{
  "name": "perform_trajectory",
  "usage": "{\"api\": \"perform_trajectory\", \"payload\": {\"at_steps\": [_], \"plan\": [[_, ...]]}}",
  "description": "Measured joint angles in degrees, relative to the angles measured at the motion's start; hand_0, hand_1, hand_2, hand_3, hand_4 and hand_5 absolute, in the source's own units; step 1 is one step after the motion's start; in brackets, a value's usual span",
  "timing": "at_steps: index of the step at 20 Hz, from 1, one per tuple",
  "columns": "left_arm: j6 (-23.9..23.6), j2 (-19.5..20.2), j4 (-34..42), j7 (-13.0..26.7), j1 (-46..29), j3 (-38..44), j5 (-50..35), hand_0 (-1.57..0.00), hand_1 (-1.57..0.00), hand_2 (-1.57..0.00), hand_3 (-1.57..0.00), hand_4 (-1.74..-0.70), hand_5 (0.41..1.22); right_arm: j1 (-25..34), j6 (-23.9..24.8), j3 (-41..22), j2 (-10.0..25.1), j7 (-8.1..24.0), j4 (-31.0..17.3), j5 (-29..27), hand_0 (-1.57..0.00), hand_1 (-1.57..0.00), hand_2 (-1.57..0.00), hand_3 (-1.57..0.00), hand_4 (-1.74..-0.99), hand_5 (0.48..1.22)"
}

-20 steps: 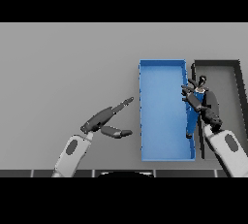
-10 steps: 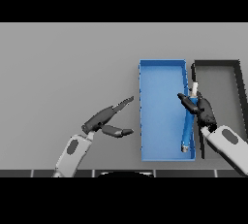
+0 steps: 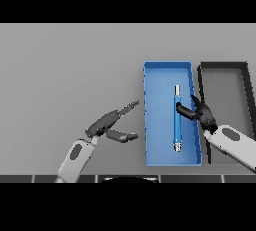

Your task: Pick up the blue pipe and place it into the blue bin.

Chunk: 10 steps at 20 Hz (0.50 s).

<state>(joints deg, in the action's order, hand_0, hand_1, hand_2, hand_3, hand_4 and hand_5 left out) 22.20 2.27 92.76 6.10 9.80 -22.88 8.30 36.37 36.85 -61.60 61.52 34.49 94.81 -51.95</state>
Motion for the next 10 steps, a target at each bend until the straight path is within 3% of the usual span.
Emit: {"api": "perform_trajectory", "payload": {"at_steps": [10], "plan": [[0.16, 0.42, 0.22, -0.29, -1.10, -0.25, 0.19, 0.00, 0.00, 0.00, 0.00, -0.88, 0.431, 2.20, -1.18, -2.22, 0.52, 0.45, -0.55, -0.79, -0.01, -0.01, -0.01, 0.00, -1.022, 0.643]]}}
